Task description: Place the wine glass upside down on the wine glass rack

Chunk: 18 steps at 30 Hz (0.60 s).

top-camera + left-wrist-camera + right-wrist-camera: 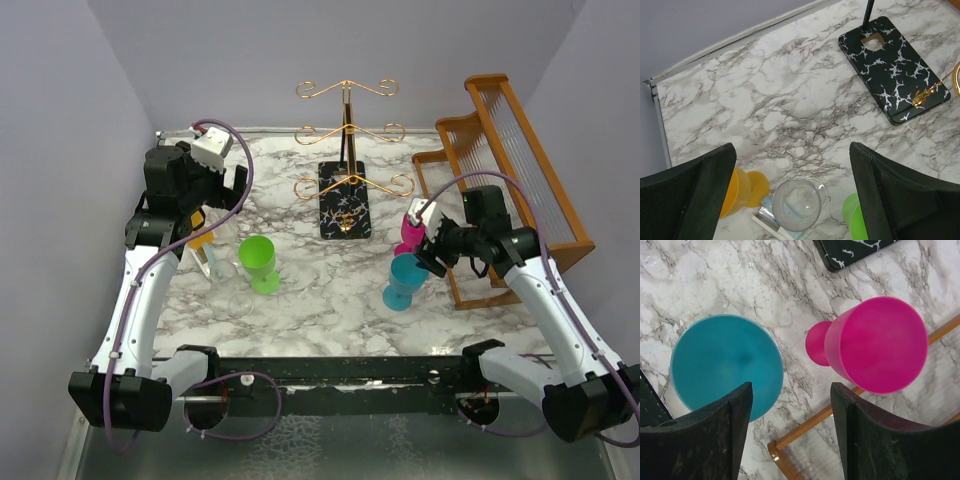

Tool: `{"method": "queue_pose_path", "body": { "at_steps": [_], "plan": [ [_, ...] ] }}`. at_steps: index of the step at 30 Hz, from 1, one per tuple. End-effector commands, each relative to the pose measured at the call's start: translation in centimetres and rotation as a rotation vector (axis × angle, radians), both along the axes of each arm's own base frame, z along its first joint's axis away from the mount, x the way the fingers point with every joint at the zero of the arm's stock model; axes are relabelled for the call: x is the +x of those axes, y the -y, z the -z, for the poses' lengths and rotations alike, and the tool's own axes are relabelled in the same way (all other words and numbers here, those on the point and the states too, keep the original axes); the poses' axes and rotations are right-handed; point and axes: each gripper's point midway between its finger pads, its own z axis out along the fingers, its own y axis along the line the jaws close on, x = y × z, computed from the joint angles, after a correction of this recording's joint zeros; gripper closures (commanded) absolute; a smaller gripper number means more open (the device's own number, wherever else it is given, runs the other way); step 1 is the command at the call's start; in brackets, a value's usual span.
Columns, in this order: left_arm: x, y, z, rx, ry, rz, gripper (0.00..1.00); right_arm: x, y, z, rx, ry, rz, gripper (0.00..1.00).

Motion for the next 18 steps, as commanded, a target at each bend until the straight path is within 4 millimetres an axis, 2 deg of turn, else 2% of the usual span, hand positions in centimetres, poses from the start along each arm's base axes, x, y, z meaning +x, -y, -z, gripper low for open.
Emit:
{"method": "queue_pose_path", "body": {
  "at_steps": [1,12,18],
  "plan": [
    [0.0,0.6,-1.5,-0.016,0.034,0.022,0.01,-0.3,0.5,1.0,-0.036,-0.023,0.024,0.38],
    [0.5,0.5,-1.4,-0.017,0.031,0.014,0.01,-0.2,0.3,2.6,-0.051,-0.055,0.017,0.47],
    [0.8,0.1,-0.9,0.000,0.028,-0.007,0.01,-0.2,-1.0,2.6,-0.005,-0.066,-0.030,0.57]
  ]
}}
